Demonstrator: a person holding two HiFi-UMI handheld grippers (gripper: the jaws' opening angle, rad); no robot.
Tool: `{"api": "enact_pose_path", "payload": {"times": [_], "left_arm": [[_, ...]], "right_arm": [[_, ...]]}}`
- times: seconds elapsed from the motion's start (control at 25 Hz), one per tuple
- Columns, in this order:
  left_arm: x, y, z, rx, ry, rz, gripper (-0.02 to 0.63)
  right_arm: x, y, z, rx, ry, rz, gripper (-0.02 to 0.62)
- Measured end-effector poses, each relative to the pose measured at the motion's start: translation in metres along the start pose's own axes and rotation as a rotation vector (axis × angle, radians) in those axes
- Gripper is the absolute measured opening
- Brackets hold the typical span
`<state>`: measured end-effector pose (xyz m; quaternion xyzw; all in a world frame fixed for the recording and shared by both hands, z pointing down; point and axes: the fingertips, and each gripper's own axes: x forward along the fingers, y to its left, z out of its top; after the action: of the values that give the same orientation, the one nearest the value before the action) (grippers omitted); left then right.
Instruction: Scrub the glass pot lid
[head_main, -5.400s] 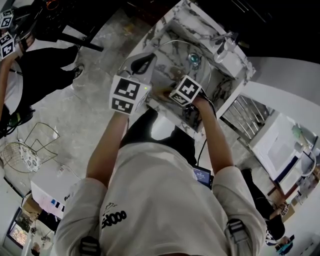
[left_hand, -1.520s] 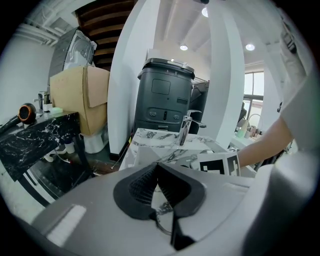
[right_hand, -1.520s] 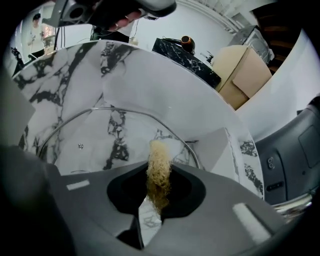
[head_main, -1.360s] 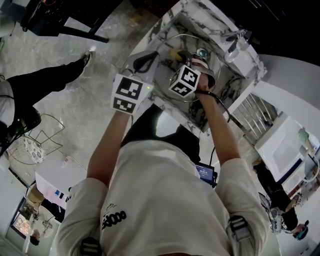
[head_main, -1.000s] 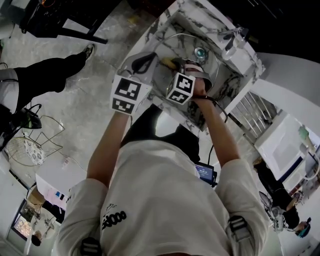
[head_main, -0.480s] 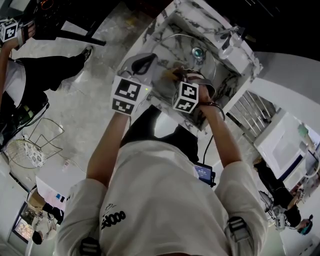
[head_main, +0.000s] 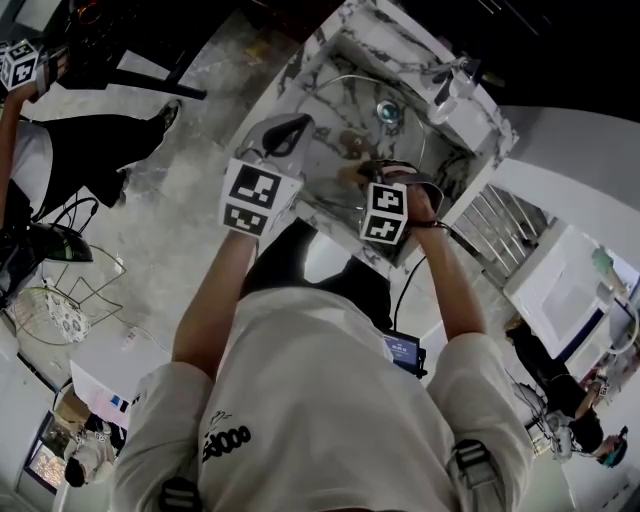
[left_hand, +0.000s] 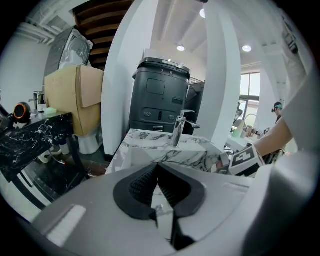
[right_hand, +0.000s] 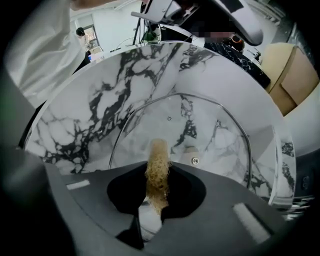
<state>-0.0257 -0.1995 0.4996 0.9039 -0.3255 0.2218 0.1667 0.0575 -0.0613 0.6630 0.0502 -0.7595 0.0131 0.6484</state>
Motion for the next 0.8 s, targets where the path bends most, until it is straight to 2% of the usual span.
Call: {"api": "enact_pose_path", "payload": {"times": [0.12,0.32,0.56,0.8], "left_arm": [[0.002,-0.002,0.0,0.001,0.002,-0.004,0.011],[0.003,-0.004,-0.002,0.0,0.007,-0.008,0.011],[0.001,-0.002,-0.004,-0.004,0.011,0.001,0.011],[0.001,-0.001,-0.007,-0.004,0.016,0.004,0.009]], "right_arm": [[-0.003,-0.001,-0.016,0.001,0.031,0.005,0.049],[-0.006,-0.017,-0.045,0.044,0.079,-0.035,0.048],[-0.008,-0.051,-0.068,0.168,0.097,-0.113,0.048],[-0.007,-0.083,-0.071,0.279,0.136,-0.204,0.046]]}}
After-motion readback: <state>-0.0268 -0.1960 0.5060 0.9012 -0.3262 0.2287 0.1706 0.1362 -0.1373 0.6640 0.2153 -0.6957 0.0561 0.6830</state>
